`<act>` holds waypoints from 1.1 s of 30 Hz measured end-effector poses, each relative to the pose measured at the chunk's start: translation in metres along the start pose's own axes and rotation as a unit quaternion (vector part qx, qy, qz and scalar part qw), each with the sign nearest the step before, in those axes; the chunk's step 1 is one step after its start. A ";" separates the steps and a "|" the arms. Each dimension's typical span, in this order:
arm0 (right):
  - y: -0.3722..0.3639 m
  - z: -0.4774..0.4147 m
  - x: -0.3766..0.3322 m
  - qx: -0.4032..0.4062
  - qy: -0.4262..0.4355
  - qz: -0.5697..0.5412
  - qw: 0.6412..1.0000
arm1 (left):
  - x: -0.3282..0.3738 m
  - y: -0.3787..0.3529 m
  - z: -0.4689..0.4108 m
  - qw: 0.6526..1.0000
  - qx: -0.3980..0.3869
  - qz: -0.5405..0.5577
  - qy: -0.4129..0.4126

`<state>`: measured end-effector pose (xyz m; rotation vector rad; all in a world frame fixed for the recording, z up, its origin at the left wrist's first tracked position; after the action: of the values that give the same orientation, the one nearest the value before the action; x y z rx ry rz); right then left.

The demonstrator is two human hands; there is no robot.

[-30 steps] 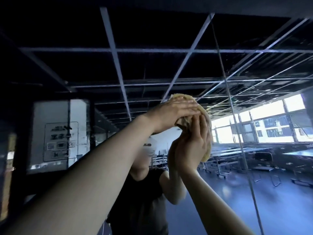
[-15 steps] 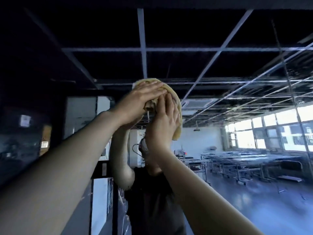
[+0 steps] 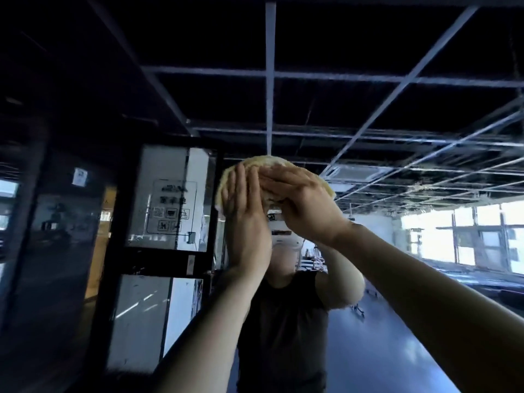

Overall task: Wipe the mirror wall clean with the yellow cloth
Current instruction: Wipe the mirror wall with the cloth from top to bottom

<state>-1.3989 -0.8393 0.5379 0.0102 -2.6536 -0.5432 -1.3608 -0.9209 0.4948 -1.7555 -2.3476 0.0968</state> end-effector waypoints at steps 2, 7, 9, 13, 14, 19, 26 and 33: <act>0.007 0.013 0.002 0.015 0.006 -0.003 1.000 | 0.013 -0.001 0.013 1.000 -0.004 0.009 0.013; 0.013 0.072 -0.003 0.058 -0.005 0.008 0.998 | 0.032 0.006 0.051 0.992 -0.095 -0.003 -0.082; 0.010 0.082 -0.006 0.041 -0.006 0.013 0.999 | 0.030 0.013 0.051 0.977 -0.136 -0.007 -0.163; -0.002 0.032 -0.005 0.027 -0.028 0.028 0.999 | -0.005 0.022 -0.007 0.963 -0.144 -0.031 -0.224; -0.008 0.010 -0.006 0.032 -0.038 0.029 0.998 | -0.016 0.026 -0.027 0.965 -0.142 -0.039 -0.218; -0.041 -0.050 -0.033 0.082 -0.066 0.031 0.994 | -0.070 0.041 -0.068 0.972 -0.142 -0.036 -0.185; -0.105 0.015 -0.090 0.049 -0.013 0.036 0.998 | -0.127 0.076 0.024 0.961 -0.150 -0.024 -0.230; -0.118 -0.066 -0.091 0.092 -0.099 -0.056 0.989 | -0.196 0.081 -0.051 0.961 -0.151 0.018 -0.231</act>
<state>-1.2984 -0.9648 0.5114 0.1694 -2.9034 -0.3465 -1.2210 -1.0883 0.5058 -2.1087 -2.7774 0.1819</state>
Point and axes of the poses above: each hand's wrist, its own z-axis away from the middle knuckle, its own y-axis out of the back of the hand, x = y × z, the point moved 8 cm from there along -z, towards the middle knuckle, and after that the axes turned 10 degrees about -z, right-handed, at the moved point
